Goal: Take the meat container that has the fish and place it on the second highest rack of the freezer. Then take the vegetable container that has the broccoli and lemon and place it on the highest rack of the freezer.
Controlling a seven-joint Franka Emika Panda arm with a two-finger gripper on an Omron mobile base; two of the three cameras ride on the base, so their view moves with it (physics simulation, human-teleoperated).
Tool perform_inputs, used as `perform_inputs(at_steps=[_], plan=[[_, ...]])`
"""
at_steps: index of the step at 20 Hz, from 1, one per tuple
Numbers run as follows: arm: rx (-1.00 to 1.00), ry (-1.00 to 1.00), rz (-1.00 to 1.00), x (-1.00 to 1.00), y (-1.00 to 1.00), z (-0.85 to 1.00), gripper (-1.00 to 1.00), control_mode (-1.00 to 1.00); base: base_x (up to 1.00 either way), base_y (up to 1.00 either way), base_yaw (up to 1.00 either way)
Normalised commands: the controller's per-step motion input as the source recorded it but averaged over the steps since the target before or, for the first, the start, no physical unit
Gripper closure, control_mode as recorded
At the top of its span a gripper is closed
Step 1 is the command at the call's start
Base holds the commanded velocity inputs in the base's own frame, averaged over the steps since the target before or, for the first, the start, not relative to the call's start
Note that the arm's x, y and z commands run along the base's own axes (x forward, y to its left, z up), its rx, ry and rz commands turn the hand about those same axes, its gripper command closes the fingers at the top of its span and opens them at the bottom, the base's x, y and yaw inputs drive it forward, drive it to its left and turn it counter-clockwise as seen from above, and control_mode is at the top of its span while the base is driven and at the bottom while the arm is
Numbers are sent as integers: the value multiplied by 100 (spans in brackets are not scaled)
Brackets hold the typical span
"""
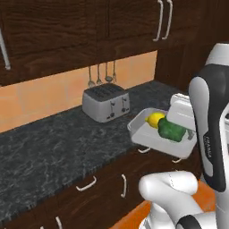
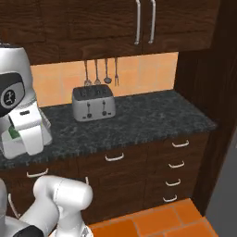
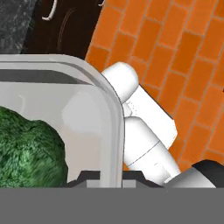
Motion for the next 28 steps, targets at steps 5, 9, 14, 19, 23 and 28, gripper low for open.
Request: perform_inputs(at_steps=[5,9,14,19,23,28], plan=[[0,0,0,0,0,0,100,100,0,0,-100],[0,0,0,0,0,0,100,100,0,0,-99],[0,0,0,0,0,0,100,100,0,-4,-95],[0,0,0,0,0,0,100,100,3,-22,-85],[0,0,0,0,0,0,100,100,67,-33,-53],[0,0,0,0,0,0,100,100,100,-36,-6]])
